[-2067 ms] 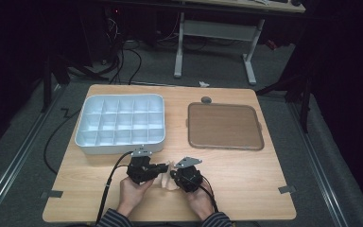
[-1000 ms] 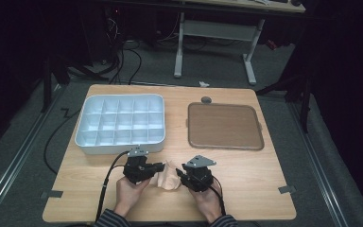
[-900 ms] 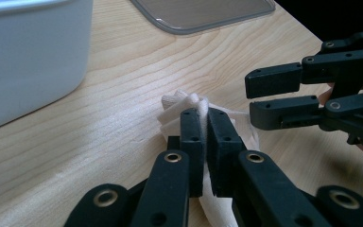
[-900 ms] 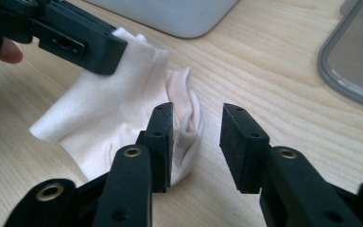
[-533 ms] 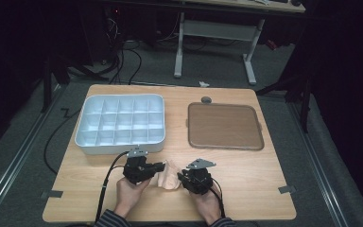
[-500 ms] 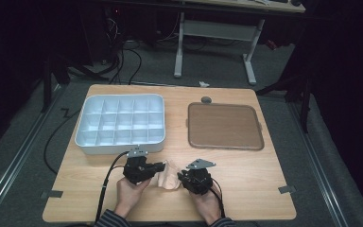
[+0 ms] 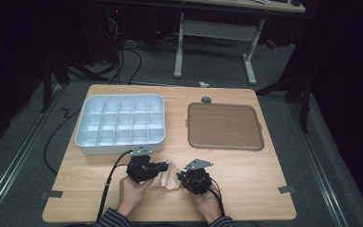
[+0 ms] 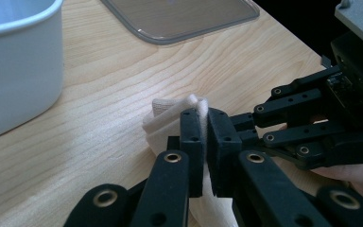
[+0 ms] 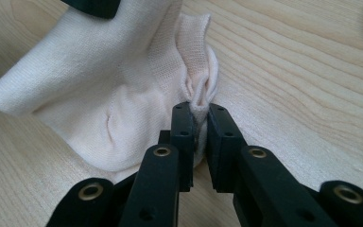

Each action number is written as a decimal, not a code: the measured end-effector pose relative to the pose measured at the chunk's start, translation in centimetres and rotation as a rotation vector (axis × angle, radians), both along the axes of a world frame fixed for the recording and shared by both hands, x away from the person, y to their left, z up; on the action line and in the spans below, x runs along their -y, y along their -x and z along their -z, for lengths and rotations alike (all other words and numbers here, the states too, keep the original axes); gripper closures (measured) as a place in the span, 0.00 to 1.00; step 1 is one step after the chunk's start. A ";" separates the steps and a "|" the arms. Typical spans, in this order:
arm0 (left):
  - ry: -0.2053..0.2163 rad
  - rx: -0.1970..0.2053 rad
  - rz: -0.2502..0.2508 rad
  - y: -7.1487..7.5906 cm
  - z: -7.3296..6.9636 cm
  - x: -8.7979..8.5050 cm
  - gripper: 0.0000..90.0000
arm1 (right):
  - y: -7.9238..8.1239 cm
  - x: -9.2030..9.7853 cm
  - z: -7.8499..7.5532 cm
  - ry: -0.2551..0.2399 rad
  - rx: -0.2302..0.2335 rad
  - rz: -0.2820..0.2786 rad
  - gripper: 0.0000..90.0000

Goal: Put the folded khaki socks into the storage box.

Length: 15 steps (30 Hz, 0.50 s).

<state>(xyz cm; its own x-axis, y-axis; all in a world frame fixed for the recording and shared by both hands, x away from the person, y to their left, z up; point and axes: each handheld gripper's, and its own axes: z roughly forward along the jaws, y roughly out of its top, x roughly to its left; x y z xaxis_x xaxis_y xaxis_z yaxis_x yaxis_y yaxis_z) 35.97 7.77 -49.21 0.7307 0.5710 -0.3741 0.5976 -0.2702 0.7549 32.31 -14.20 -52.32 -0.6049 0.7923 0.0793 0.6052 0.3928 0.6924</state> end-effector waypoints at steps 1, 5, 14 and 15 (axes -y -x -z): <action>-0.001 0.000 0.002 0.0 -0.1 0.0 0.96 | 0.0 0.0 0.0 -0.001 0.001 0.000 0.91; -0.004 0.008 0.017 0.0 -0.2 0.4 0.96 | 0.0 -0.1 0.0 0.003 0.002 -0.002 0.92; -0.017 0.030 0.051 -0.3 -0.6 1.5 0.95 | -0.1 -0.1 0.1 0.018 0.017 -0.027 0.92; -0.020 0.032 0.055 -0.4 -0.7 1.7 0.95 | -0.1 -0.2 0.1 0.013 0.016 -0.026 0.92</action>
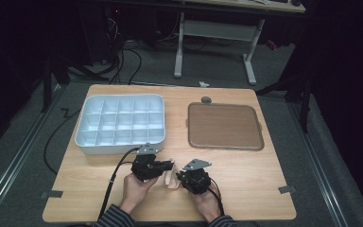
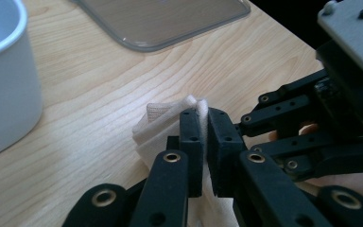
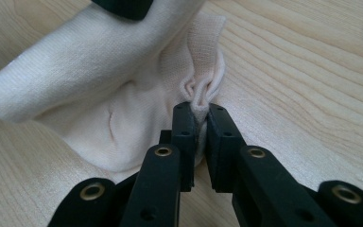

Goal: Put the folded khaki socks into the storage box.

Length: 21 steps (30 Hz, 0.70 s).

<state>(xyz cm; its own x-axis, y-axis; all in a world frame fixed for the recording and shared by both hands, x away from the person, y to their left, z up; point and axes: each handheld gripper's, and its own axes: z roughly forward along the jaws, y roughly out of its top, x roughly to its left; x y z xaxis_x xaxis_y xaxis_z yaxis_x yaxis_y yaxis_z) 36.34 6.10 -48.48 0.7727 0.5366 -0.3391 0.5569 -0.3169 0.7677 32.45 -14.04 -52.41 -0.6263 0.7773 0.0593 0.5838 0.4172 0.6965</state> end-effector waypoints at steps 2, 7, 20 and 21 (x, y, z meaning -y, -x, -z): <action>0.006 -0.005 0.003 -0.1 0.0 0.2 0.95 | -0.1 0.0 0.0 -0.004 0.002 -0.007 0.92; 0.003 -0.014 0.013 -0.3 0.1 0.5 0.95 | -0.3 0.0 0.0 -0.008 -0.003 -0.015 0.92; -0.026 -0.038 0.013 -1.0 1.3 1.5 0.95 | -0.9 -0.3 0.0 -0.017 -0.012 -0.033 0.92; -0.030 -0.036 0.012 -1.0 1.3 1.5 0.95 | -0.8 -0.3 0.1 -0.027 -0.012 -0.029 0.92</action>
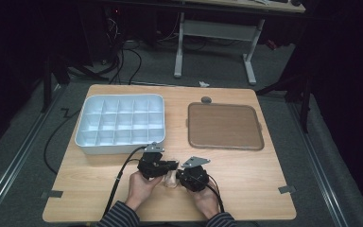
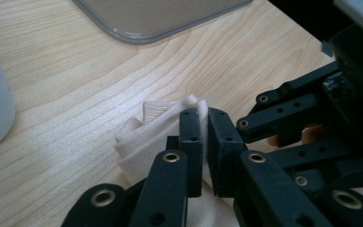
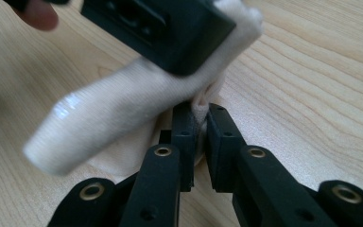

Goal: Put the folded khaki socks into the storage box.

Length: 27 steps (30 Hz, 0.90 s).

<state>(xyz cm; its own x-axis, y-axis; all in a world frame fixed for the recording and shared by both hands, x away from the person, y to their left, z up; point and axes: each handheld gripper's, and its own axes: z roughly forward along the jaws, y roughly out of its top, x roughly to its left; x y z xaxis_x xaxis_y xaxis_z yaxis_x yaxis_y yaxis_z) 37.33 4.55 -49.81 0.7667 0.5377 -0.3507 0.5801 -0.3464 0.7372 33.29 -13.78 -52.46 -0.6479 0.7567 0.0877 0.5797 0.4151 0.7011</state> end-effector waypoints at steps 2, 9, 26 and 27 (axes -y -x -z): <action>-0.010 0.004 0.001 0.0 0.1 0.1 0.95 | 0.0 0.0 0.0 -0.002 0.001 0.006 0.91; -0.050 0.013 -0.011 -0.1 0.4 0.2 0.95 | 1.0 0.8 -0.6 -0.024 0.018 0.025 0.86; -0.049 0.001 -0.022 -0.3 0.8 0.5 0.95 | 3.7 0.0 -3.2 -0.064 0.109 -0.042 0.80; -0.046 0.000 -0.025 -0.3 0.8 0.5 0.95 | 3.6 0.0 -3.1 -0.070 0.103 -0.041 0.78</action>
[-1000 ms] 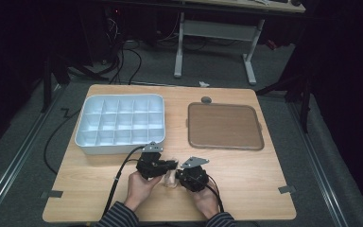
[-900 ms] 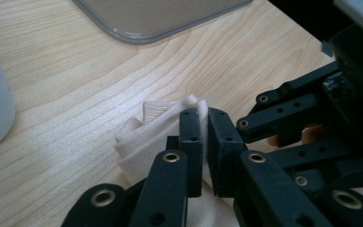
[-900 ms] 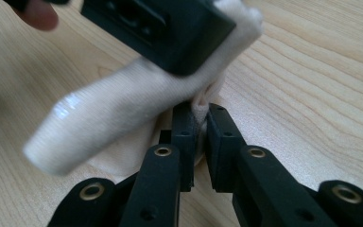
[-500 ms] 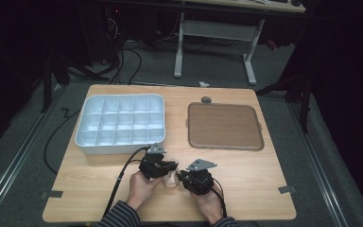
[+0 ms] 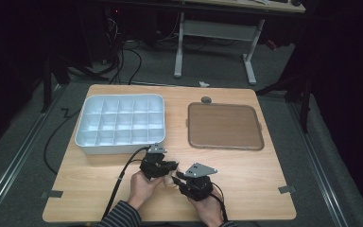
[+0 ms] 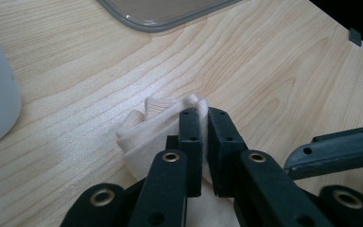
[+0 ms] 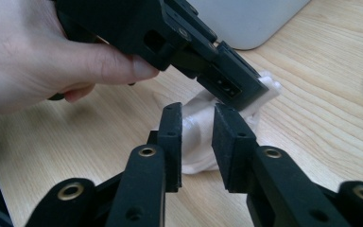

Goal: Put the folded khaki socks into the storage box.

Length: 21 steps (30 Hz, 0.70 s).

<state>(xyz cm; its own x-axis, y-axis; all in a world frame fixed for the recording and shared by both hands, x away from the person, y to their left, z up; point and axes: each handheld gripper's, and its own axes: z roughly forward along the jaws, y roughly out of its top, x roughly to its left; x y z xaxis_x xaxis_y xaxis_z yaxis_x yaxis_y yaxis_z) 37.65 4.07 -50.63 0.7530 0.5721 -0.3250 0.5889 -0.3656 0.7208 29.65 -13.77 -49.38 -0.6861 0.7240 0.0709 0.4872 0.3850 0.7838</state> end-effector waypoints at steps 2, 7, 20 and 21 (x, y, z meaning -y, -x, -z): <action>-0.001 0.002 -0.002 0.0 0.0 0.1 0.95 | -0.1 -0.1 0.2 -0.002 -0.002 0.000 0.76; -0.007 0.005 0.003 0.1 0.0 0.1 0.95 | -0.3 -0.4 0.9 0.010 -0.014 0.007 0.75; -0.003 -0.001 -0.003 -0.4 0.7 0.1 0.95 | -0.5 -0.2 2.3 0.058 -0.058 0.005 0.96; -0.003 -0.008 -0.003 -0.5 0.8 0.0 0.95 | -0.5 -0.2 2.3 0.062 -0.057 0.004 0.96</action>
<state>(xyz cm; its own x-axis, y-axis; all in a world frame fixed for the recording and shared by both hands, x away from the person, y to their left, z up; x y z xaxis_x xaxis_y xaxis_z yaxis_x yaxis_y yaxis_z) 38.14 4.05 -51.40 0.7488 0.5755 -0.3288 0.5954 -0.3661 0.7151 30.12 -13.58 -51.71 -0.6792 0.7310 0.0649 0.5323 0.4299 0.7292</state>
